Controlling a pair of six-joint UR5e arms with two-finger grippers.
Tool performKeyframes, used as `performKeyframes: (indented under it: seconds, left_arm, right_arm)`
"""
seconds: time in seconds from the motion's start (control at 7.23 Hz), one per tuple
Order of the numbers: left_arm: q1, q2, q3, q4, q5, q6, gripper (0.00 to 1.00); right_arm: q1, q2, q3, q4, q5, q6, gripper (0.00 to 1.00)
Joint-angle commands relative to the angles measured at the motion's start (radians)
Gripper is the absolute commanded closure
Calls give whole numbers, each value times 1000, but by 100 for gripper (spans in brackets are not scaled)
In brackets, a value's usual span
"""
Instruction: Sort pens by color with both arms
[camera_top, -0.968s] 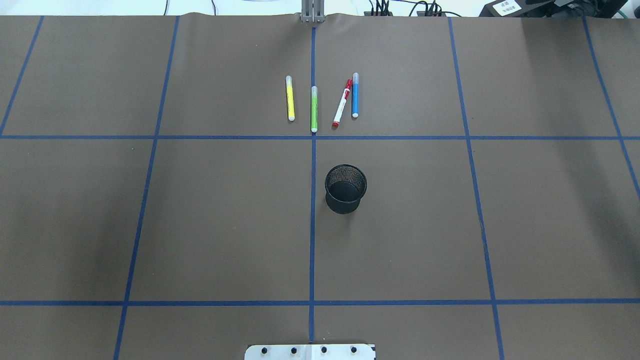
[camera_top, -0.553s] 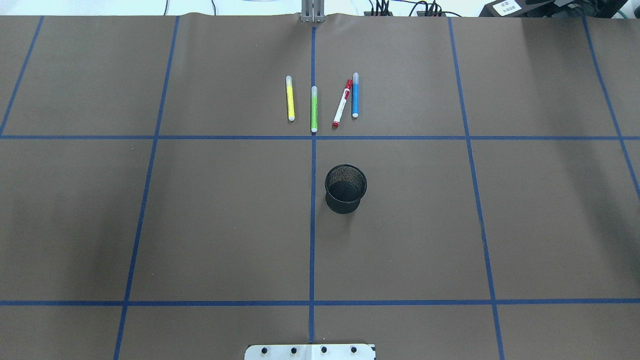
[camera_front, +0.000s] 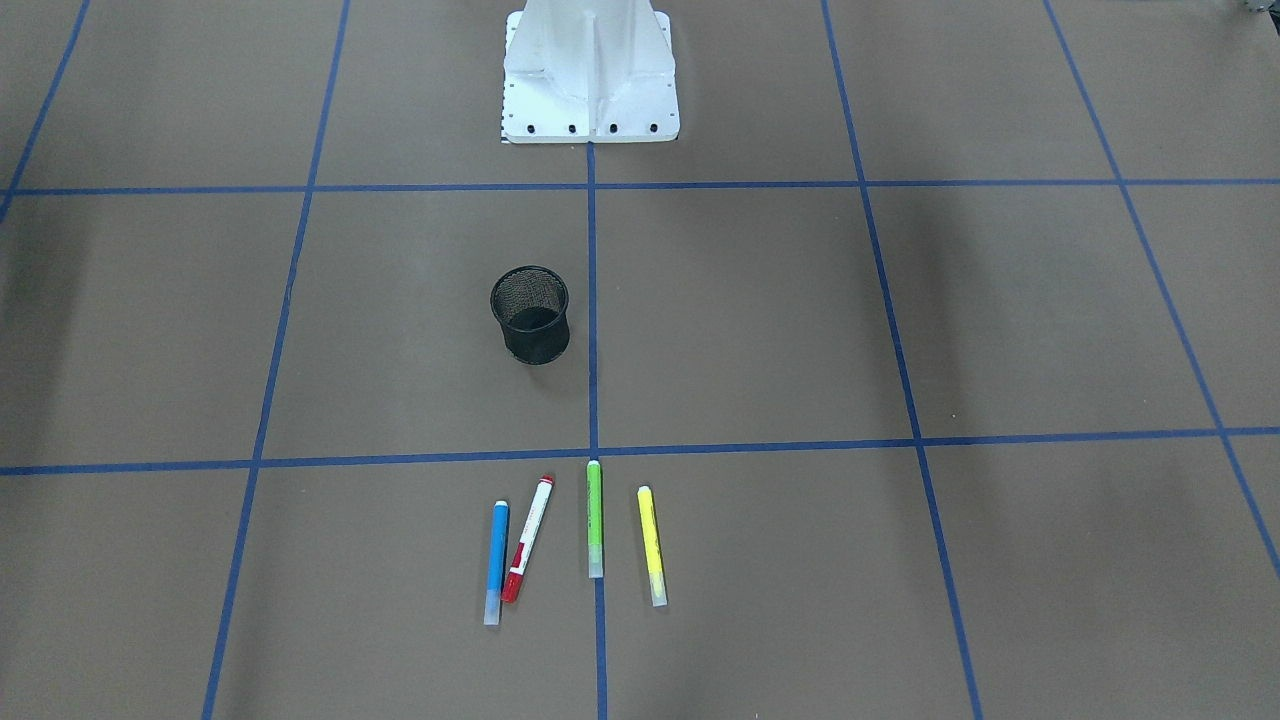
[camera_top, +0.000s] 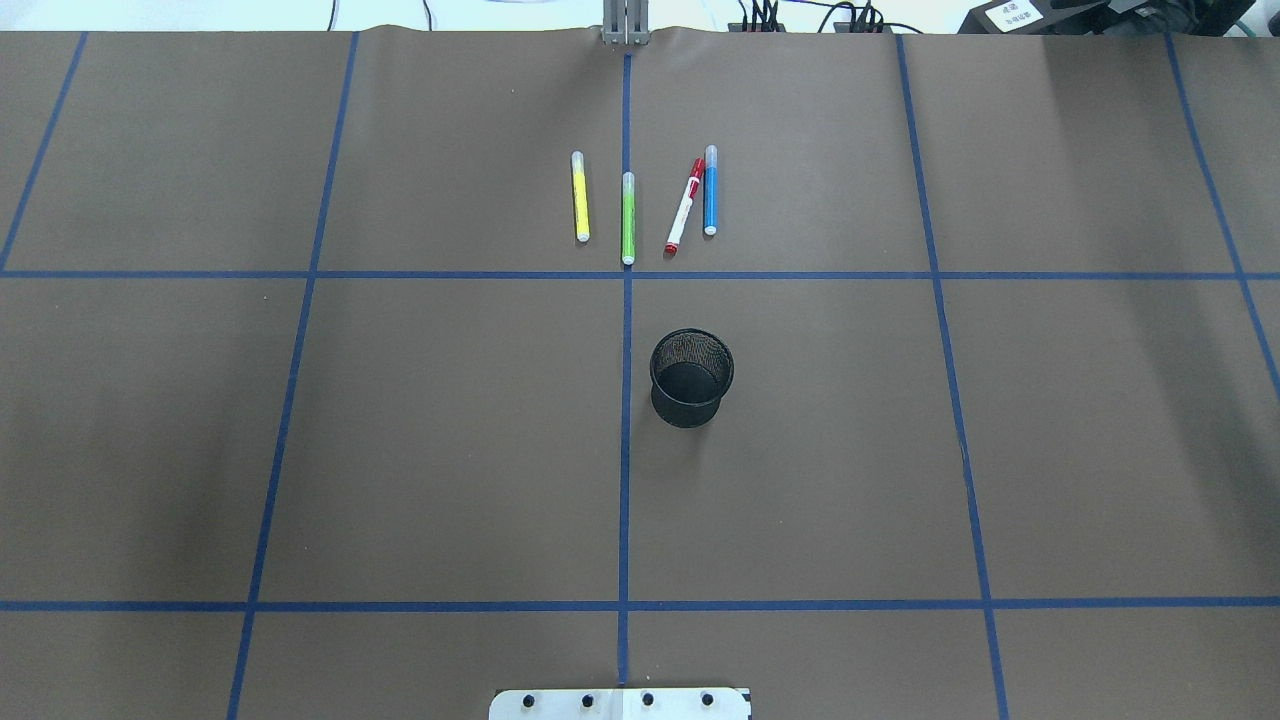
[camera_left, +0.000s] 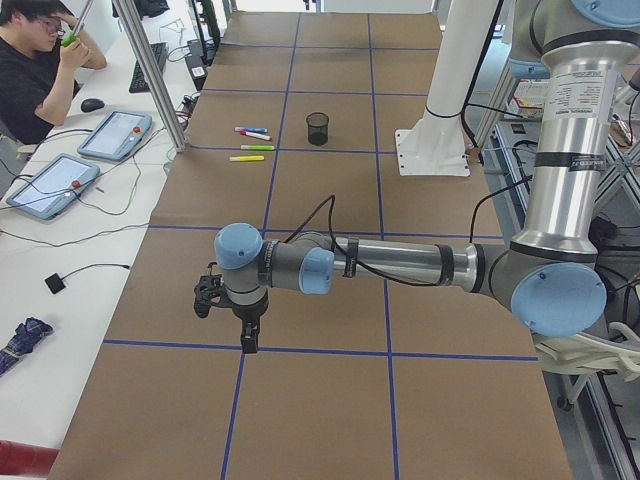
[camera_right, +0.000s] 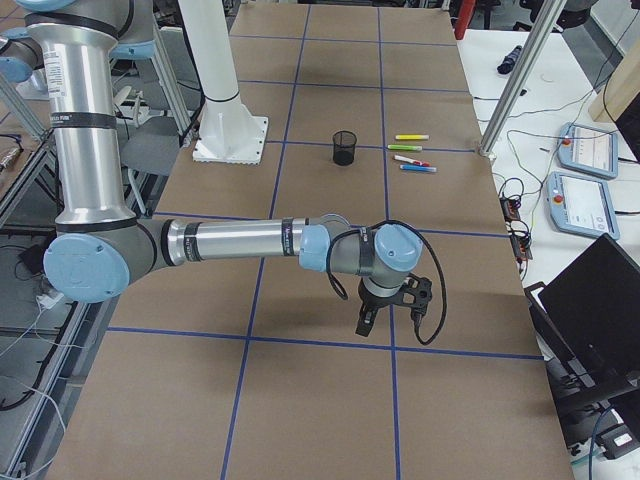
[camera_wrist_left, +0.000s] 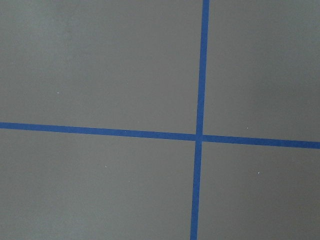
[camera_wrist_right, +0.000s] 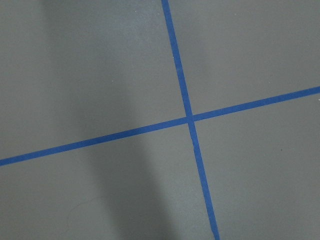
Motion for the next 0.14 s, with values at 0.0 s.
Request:
performKeyframes:
  seconds: [0.0]
  left_arm:
    - [0,-2,1,0,0,0,0]
  right_arm:
    - [4,1,5,0,-3,-3,0]
